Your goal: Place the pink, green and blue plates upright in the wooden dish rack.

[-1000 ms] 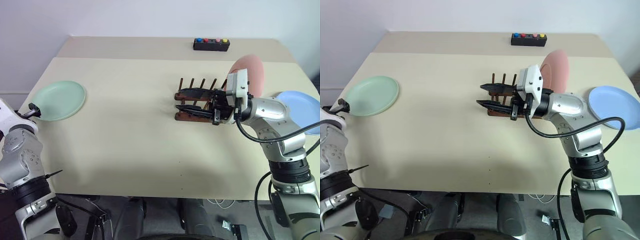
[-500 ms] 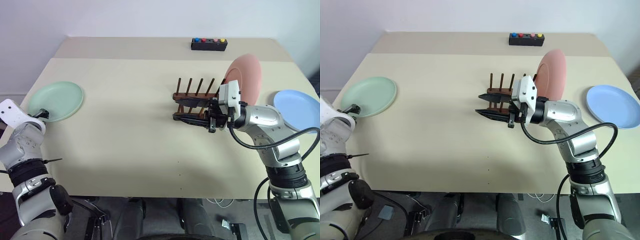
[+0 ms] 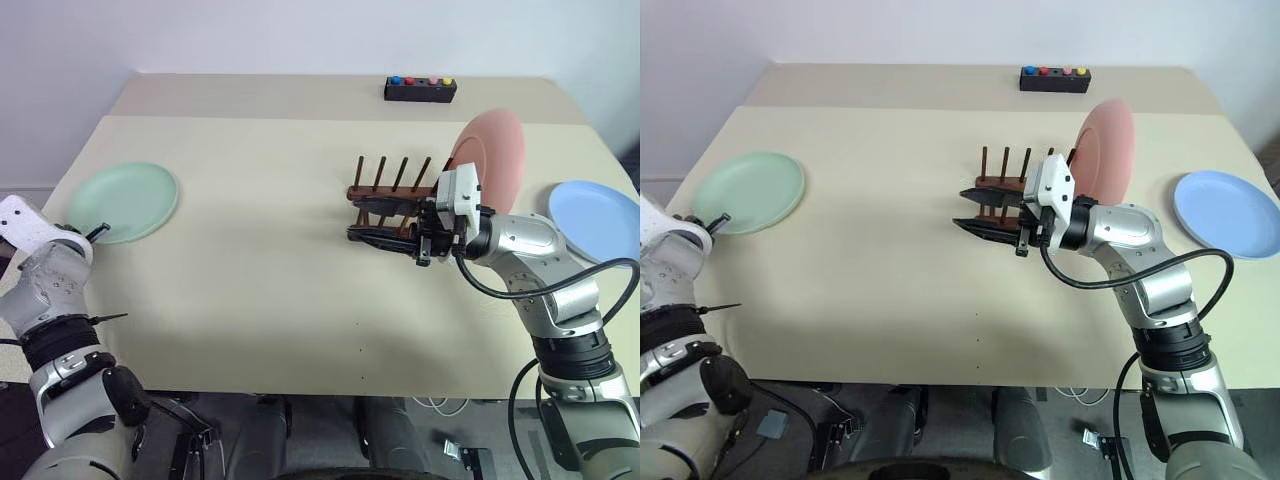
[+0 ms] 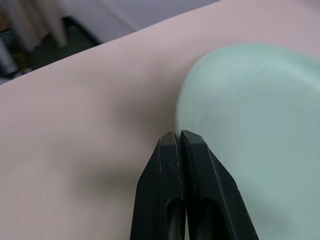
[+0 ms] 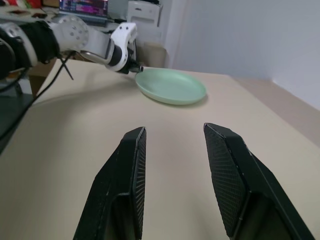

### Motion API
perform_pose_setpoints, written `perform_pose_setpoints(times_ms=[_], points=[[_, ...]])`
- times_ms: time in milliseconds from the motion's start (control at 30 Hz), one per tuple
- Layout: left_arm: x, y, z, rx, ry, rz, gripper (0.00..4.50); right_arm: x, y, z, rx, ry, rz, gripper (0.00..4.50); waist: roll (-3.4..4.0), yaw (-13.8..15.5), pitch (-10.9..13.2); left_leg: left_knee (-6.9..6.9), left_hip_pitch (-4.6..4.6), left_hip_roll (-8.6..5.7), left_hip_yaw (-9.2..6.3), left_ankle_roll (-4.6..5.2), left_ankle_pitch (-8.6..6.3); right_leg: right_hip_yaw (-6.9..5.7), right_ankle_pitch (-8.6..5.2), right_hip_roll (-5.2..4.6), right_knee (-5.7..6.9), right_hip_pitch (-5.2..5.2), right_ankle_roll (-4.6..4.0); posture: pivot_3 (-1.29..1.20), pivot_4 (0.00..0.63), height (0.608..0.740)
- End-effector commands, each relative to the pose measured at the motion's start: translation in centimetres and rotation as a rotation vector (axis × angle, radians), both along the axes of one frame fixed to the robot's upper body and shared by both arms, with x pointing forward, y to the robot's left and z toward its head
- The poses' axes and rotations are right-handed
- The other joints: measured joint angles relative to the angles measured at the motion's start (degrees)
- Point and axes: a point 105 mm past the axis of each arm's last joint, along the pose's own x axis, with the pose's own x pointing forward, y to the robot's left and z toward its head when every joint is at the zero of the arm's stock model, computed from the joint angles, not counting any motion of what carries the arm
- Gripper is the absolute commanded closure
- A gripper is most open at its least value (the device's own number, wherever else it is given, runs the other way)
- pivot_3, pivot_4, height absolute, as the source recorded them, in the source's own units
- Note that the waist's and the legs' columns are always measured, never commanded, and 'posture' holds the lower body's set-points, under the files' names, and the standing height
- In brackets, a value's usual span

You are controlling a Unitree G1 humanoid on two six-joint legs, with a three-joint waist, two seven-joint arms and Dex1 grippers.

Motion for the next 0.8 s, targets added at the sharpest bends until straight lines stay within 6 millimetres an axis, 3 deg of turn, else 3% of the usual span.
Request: perform_pose_setpoints(times_ms=[33,100,200,300,400,533,567,667,733,800], points=[[0.4,-3.2,5.6,0.137,-0.204,-0.096,4.46,0.1,0.3,1.3,-0.02,-0.114,-0.014,2.65,-0.03,0.0,0.0,0.02,-0.01,-0.01,0.0,-0.01,0.01,0.0,0.02,0.0,0.0,0.0,0.02,0.0,0.15,0.734],[0.3,-4.5,6.3,0.186,-0.223,-0.111,4.46,0.4,0.3,1.3,-0.034,-0.143,-0.026,2.65,-0.05,-0.2,0.0,0.03,0.0,-0.02,0.0,-0.02,0.01,0.01,0.05,-0.01,-0.01,0.0,0.02,0.0,0.15,0.734],[0.3,-9.9,10.0,0.349,-0.363,-0.185,4.46,1.1,1.0,1.3,-0.121,-0.278,-0.067,2.65,-0.04,-0.3,0.0,-0.01,0.01,-0.01,0.01,-0.02,0.01,0.01,0.05,0.0,-0.01,0.0,0.01,0.0,0.15,0.734],[0.2,-14.5,12.0,0.424,-0.461,-0.276,4.46,1.8,1.7,1.6,-0.147,-0.379,-0.093,2.65,-0.04,-0.2,0.0,0.01,0.0,-0.02,0.02,-0.03,0.02,0.02,0.06,0.0,-0.01,-0.01,0.01,0.0,0.15,0.734],[0.2,-16.0,11.7,0.462,-0.434,-0.272,4.46,1.9,2.3,1.7,-0.137,-0.411,-0.089,2.65,-0.04,-0.4,0.0,-0.01,0.01,-0.02,0.02,-0.03,0.02,0.02,0.06,0.0,-0.01,-0.01,0.01,0.0,0.15,0.734],[0.1,-13.0,10.0,0.35,-0.336,-0.115,4.46,1.7,2.6,1.3,-0.125,-0.407,-0.076,2.65,-0.03,-0.6,0.0,-0.03,0.04,-0.02,0.02,-0.02,0.02,0.03,0.06,0.03,0.01,-0.02,0.01,0.0,0.15,0.734],[-0.2,-11.7,9.8,0.325,-0.327,-0.066,4.21,1.8,2.6,1.0,-0.128,-0.405,-0.078,2.65,-0.03,-0.6,0.0,-0.03,0.04,-0.01,0.01,-0.02,0.02,0.03,0.06,0.03,0.01,-0.02,0.01,0.0,0.15,0.734],[-1.3,-6.4,8.4,0.249,-0.259,0.123,3.18,2.0,2.4,0.6,-0.134,-0.399,-0.082,2.65,-0.03,-0.6,0.0,-0.01,0.04,-0.02,0.01,-0.02,0.02,0.03,0.06,0.02,0.01,-0.02,0.01,0.0,0.15,0.734],[-2.1,-3.2,6.8,0.188,-0.181,0.215,2.08,2.1,2.2,0.3,-0.14,-0.395,-0.085,2.65,-0.03,-0.6,0.0,-0.01,0.04,-0.02,0.01,-0.02,0.02,0.02,0.06,0.03,0.01,-0.02,0.01,0.0,0.15,0.734],[-2.5,-1.4,5.8,0.154,-0.122,0.269,1.08,2.1,2.1,0.2,-0.141,-0.393,-0.086,2.65,-0.04,-0.5,0.0,-0.01,0.04,-0.02,0.01,-0.02,0.02,0.02,0.06,0.02,0.01,-0.01,0.01,0.0,0.15,0.734]])
